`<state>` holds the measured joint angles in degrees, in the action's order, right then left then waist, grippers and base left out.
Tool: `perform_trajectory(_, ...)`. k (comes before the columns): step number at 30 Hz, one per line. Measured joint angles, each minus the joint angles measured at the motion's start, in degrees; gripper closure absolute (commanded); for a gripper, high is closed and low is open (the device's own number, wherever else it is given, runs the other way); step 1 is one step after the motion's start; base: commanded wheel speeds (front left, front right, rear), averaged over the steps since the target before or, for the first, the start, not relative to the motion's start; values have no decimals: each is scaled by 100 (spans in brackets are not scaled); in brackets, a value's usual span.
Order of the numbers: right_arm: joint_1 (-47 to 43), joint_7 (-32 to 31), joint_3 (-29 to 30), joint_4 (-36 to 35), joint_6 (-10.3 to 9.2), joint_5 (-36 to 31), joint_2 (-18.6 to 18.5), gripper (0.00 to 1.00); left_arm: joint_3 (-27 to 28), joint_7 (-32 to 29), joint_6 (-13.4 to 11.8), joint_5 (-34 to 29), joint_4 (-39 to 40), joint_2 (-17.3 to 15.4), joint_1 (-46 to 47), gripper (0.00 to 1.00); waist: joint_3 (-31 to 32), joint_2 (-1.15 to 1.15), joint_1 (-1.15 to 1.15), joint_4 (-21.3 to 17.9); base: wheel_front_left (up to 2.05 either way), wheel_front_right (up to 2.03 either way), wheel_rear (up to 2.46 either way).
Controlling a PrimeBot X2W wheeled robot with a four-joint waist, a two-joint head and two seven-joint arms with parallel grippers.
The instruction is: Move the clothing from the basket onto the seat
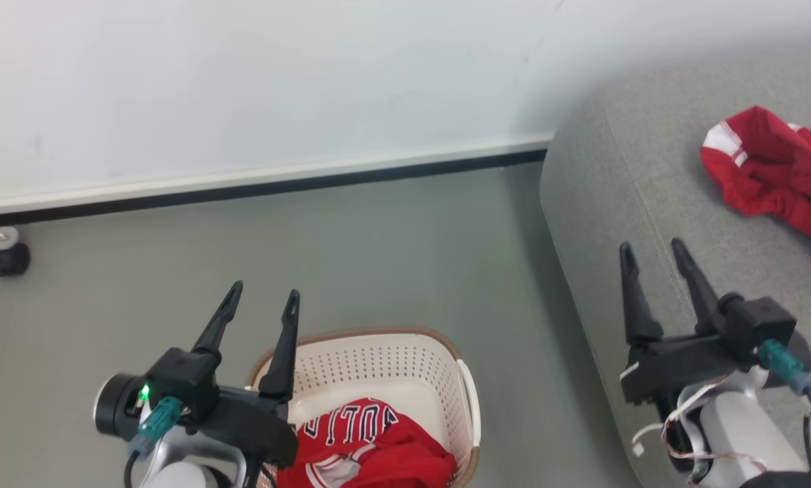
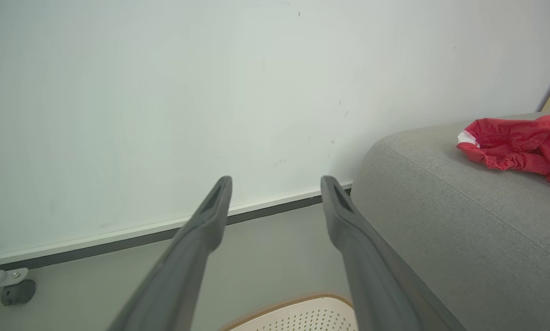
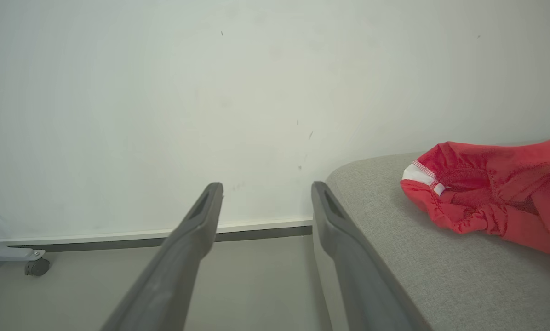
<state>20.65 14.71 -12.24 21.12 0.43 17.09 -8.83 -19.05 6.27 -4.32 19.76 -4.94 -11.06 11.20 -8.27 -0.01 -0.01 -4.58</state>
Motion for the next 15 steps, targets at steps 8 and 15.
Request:
perform_trajectory(8, -432, 0, -131, -235, -70, -152, 31, 0, 132, 48, -74, 78, -2, 9, -251, 0, 242, 0, 1, 167, 0, 0, 0)
perform_trajectory(15, -657, 0, -164, -408, -124, -160, 32, 0, 383, 92, -152, 123, 21, -21, -560, 0, 409, 0, 0, 276, 0, 0, 0)
